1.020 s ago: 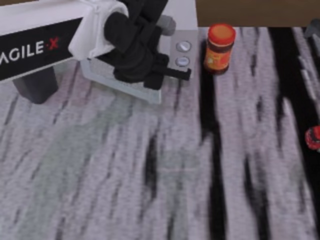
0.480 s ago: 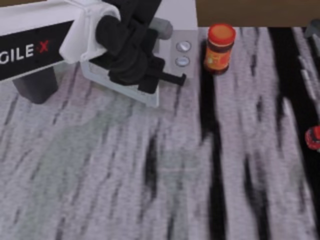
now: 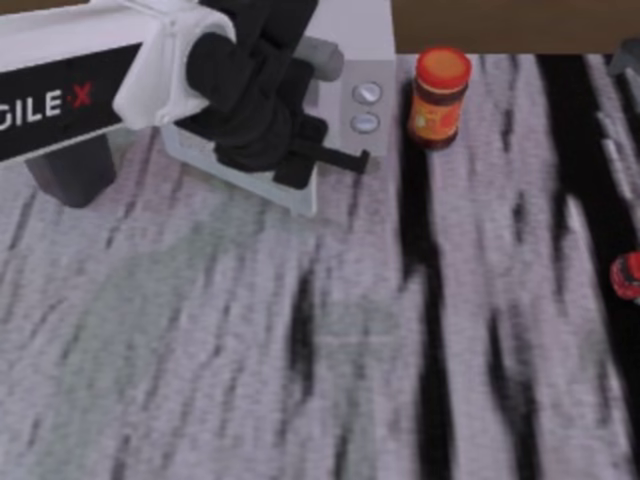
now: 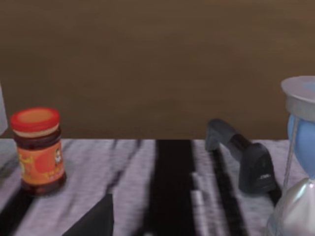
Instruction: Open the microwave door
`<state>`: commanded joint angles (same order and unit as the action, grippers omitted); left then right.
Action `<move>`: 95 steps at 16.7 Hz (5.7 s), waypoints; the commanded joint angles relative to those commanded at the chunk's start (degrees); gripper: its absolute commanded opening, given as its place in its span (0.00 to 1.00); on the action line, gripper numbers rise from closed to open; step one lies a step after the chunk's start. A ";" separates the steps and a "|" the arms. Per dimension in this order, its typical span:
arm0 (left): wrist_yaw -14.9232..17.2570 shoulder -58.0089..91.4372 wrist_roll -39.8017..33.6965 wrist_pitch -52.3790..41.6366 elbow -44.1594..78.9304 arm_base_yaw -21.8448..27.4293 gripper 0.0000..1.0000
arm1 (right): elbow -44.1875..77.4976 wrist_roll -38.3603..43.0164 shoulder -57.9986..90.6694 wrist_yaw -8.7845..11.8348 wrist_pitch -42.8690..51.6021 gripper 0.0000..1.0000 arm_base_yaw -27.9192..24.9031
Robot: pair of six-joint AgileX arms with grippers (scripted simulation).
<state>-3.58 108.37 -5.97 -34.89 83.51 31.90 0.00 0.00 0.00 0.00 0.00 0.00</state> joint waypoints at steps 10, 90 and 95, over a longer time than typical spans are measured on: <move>0.00 0.00 0.00 0.00 0.00 0.00 0.00 | 0.00 0.00 0.00 0.00 0.00 1.00 0.00; 9.64 -7.79 16.44 1.47 -10.14 -5.33 0.00 | 0.00 0.00 0.00 0.00 0.00 1.00 0.00; 10.48 -8.55 18.07 1.58 -10.70 -5.97 0.00 | 0.00 0.00 0.00 0.00 0.00 1.00 0.00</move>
<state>6.90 99.81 12.10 -33.31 72.81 25.93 0.00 0.00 0.00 0.00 0.00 0.00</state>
